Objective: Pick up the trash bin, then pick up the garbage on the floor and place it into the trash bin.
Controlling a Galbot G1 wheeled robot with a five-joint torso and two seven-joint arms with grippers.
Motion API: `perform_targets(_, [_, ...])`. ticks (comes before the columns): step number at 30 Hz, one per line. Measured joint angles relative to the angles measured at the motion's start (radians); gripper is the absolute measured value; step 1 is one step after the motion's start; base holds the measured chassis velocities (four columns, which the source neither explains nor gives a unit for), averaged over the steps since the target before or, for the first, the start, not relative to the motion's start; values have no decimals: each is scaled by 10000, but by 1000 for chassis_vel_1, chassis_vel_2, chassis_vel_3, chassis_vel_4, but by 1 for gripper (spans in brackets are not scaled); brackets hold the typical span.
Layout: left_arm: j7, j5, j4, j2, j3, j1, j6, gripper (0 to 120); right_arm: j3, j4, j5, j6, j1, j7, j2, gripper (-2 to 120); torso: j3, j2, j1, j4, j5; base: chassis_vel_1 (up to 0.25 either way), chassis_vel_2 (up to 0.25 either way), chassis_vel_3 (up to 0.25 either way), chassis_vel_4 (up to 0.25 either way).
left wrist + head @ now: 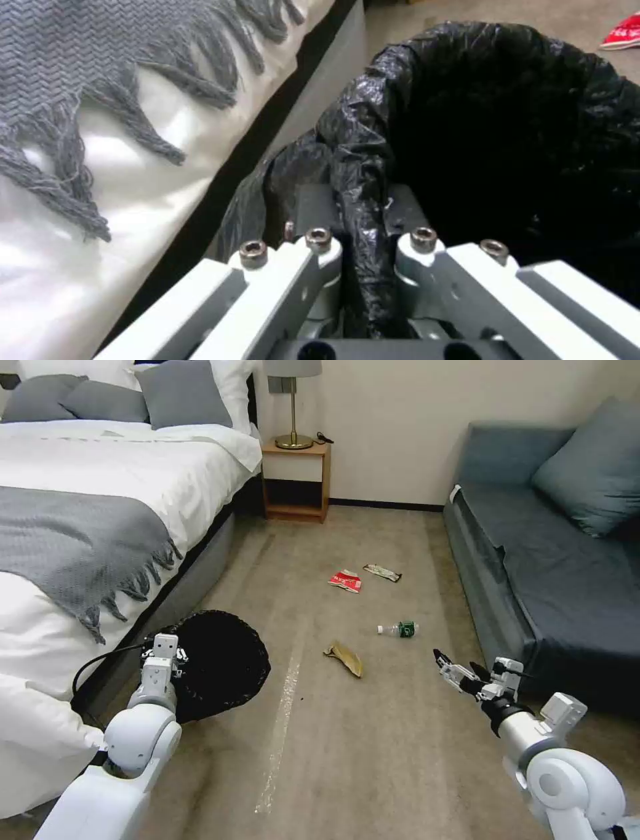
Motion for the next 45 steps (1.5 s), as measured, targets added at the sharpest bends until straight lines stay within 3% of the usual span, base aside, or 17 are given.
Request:
perform_targets(22, [36, 165, -48, -152, -17, 294, -233, 4, 54, -80, -74, 100, -41, -61, 37, 100, 0, 0, 0, 0, 0, -27, 23, 29, -25])
perform_targets(45, [124, 323, 191, -261, 75, 158, -376, 4, 39, -407, -163, 169, 71, -211, 35, 100, 0, 0, 0, 1, 0, -36, 40, 34, -33])
